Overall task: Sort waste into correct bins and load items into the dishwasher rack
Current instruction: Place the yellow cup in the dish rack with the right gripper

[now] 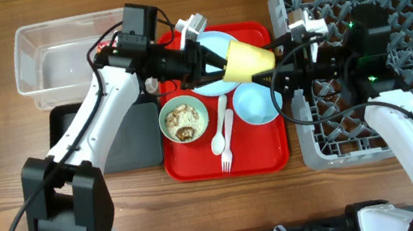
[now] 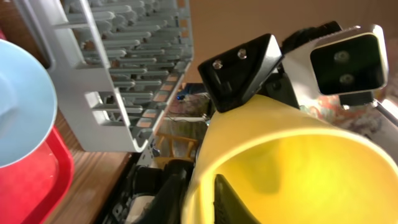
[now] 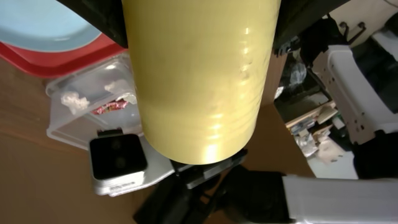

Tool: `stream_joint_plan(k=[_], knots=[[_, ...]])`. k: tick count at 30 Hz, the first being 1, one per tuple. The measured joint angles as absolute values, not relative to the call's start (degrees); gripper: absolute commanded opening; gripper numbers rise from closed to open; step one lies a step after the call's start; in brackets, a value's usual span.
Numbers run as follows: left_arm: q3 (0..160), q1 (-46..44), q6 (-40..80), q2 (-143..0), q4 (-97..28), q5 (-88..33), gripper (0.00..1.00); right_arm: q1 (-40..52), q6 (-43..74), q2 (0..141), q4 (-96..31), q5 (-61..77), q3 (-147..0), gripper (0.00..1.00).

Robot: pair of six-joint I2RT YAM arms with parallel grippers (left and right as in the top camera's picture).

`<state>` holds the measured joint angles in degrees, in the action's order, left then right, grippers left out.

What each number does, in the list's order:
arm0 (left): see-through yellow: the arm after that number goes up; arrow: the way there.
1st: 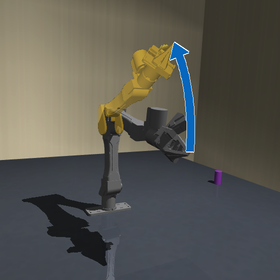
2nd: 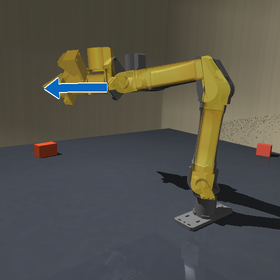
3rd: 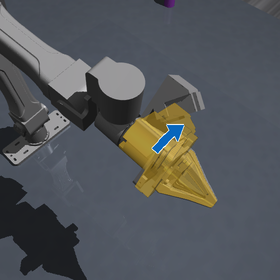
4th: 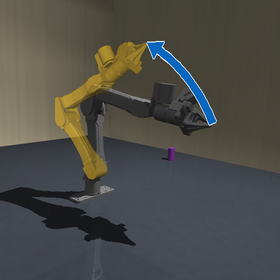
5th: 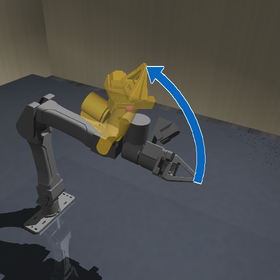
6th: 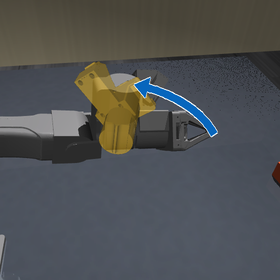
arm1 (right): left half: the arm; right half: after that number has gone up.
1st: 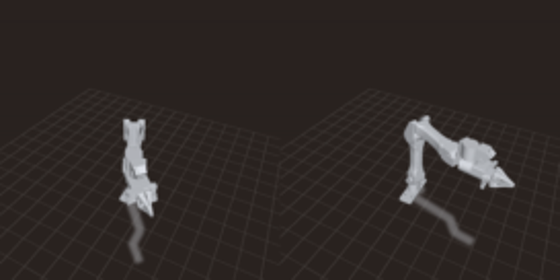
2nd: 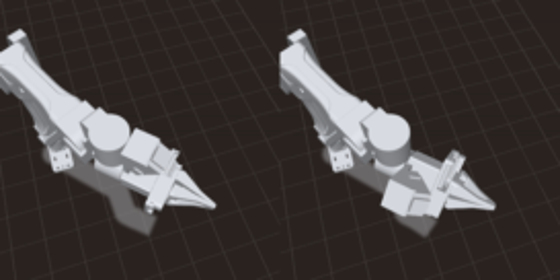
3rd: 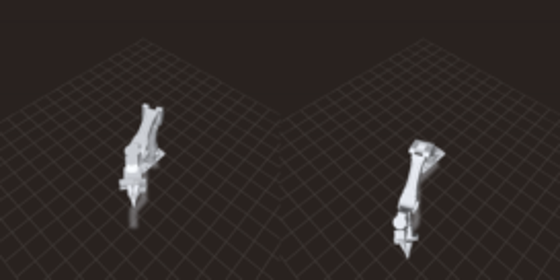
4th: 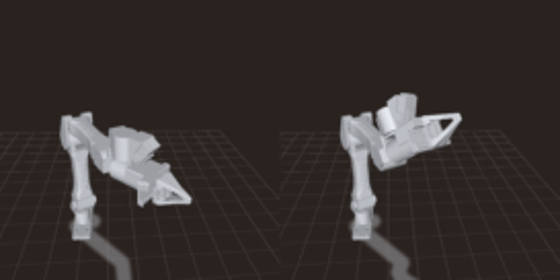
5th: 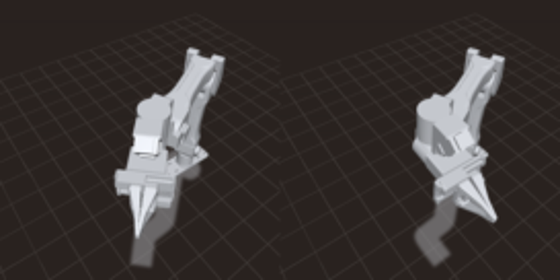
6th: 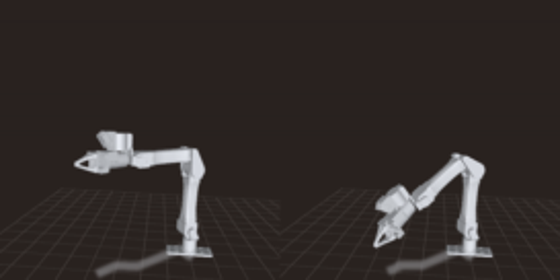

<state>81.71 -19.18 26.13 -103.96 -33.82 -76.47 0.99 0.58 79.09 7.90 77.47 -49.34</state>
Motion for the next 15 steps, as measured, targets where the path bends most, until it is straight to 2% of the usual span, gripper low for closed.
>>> stream_joint_plan(k=[1, 4, 7, 11, 15], knots=[[81.71, -19.18, 26.26, -103.96, -33.85, -74.91, 0.37, 0.99, 1.1, 79.09, 7.31, 76.47, -49.34, 0.5], [81.71, -19.18, 26.39, -103.96, -35.27, -67.7, 0.46, 0.99, 2.83, 79.09, 3.68, 72.4, -49.34, 0.45], [81.71, -19.0, 26.26, -103.98, -38.89, -55.53, 0.53, 0.99, 3.95, 79.09, -1.76, 66.28, -49.36, 0.4], [81.71, -15.92, 24.84, -103.94, -43.77, -43.94, 0.63, 0.54, 4.6, 78.37, -9.76, 57.1, -49.5, 0.38], [81.71, -10.63, 22.74, -102.02, -50.22, -30.04, 0.66, -2.96, 4.89, 74.32, -27.16, 43.42, -55.35, 0.16]])
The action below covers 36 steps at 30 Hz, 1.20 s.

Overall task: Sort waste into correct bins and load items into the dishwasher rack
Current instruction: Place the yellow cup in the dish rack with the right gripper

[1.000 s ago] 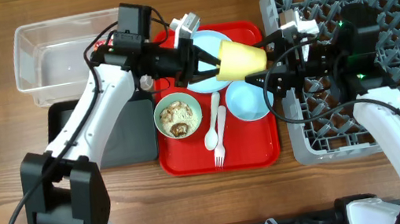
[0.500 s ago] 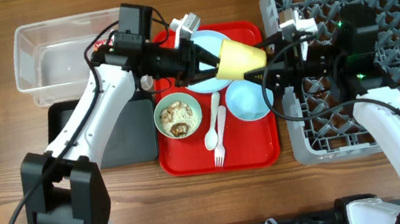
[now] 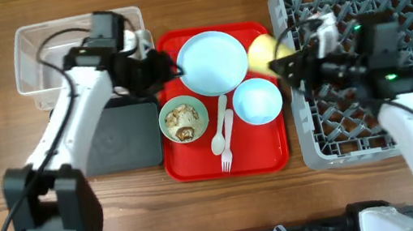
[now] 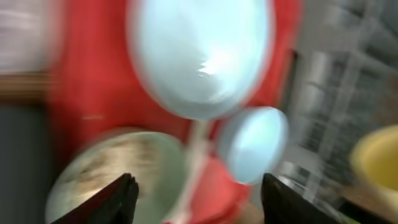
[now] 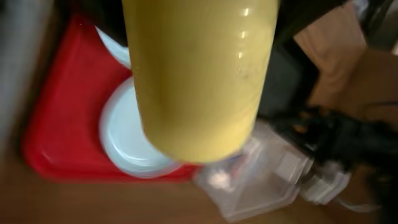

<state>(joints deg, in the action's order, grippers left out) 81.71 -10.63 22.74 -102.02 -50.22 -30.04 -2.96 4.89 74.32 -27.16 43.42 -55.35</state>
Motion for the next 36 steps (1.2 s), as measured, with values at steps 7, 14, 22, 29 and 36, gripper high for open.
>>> stream_joint_plan(k=[7, 14, 22, 29, 36], knots=[[81.71, -8.84, 21.06, -94.65, -54.37, -9.93, 0.67, -15.27, 5.87, 71.33, -48.31, 23.33, -71.24, 0.04], [81.71, -8.84, 20.84, -94.59, -54.39, -6.2, 0.66, -30.83, 10.13, 73.36, -55.77, 7.77, -77.76, 0.04], [81.71, -8.84, 20.67, -94.59, -54.39, -5.78, 0.67, -42.28, 14.46, 87.05, -61.52, -0.73, -78.15, 0.05], [81.71, -8.84, 20.58, -94.59, -54.41, -5.78, 0.74, -43.92, 15.68, 92.79, -60.05, -1.56, -78.15, 0.97], [81.71, -9.02, 20.4, -94.59, -54.41, -5.8, 0.79, -43.92, 15.05, 93.86, -58.92, 5.15, -78.15, 1.0]])
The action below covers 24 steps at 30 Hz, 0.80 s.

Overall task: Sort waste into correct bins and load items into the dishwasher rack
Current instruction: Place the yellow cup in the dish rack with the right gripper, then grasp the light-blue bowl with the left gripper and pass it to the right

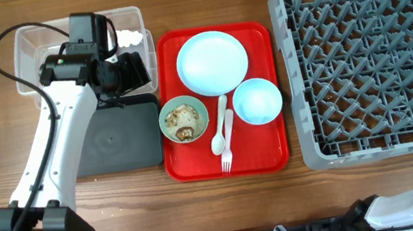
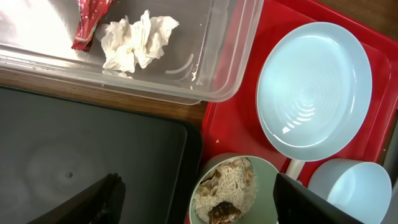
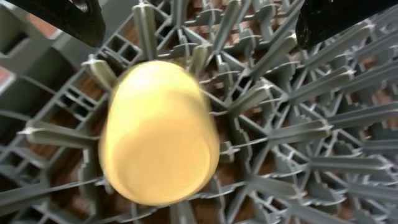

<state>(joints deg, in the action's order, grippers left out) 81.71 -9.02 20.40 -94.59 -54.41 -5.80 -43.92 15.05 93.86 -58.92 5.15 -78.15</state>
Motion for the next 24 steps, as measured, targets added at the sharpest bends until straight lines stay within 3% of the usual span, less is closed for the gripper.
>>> stream_joint_plan(k=[5, 11, 16, 24], knots=[[81.71, -11.99, 20.43, -94.59, -52.62, -5.87, 0.82, -43.66, 13.8, 91.79, -58.48, 11.35, -78.15, 0.99], [81.71, -21.23, 20.43, -95.59, -45.08, -7.4, 0.85, -31.75, 9.02, 82.04, -58.19, 18.26, -78.15, 0.99], [81.71, -30.35, 20.43, -101.71, -37.04, -7.99, 0.86, -23.53, 9.17, 81.47, -59.31, 13.91, -78.15, 0.99], [81.71, -37.87, 20.43, -111.07, -31.0, -8.01, 0.8, -22.26, 11.07, 81.47, -60.42, 7.6, -78.15, 0.99]])
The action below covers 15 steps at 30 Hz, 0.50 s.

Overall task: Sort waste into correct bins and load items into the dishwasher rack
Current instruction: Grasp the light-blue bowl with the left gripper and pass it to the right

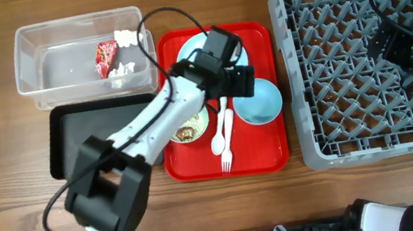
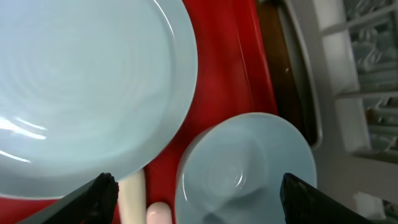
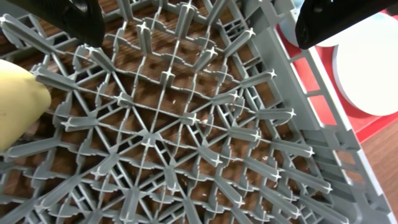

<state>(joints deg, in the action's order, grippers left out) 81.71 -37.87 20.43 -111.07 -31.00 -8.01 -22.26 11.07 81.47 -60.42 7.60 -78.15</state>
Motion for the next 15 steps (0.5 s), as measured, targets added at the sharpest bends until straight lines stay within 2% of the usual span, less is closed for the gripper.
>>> stream_joint_plan(k=[1, 3, 6, 7, 12, 15], knots=[[81.71, -38.22, 20.38, -111.98, -30.79, -8.01, 0.78, -22.26, 11.09, 81.47, -60.42, 7.42, -78.15, 0.99], [81.71, -38.61, 20.43, -113.8, -30.79, -8.01, 0.65, -22.26, 11.11, 81.47, -60.42, 7.31, -78.15, 0.99], [81.71, -38.7, 20.51, -116.4, -31.09, -8.03, 0.17, -22.26, 11.29, 81.47, -60.42, 7.18, -78.15, 0.99], [81.71, -38.7, 20.38, -116.92, -31.66, -8.01, 0.04, -22.26, 11.29, 81.47, -60.42, 7.18, -78.15, 0.99], [81.71, -38.54, 20.25, -117.03, -33.71, -8.01, 0.04, -22.26, 11.14, 81.47, -60.42, 7.25, -78.15, 0.99], [81.69, -37.45, 20.25, -115.46, -35.46, -8.01, 0.04, -22.26, 8.73, 81.47, -60.01, 10.81, -78.15, 0.94]])
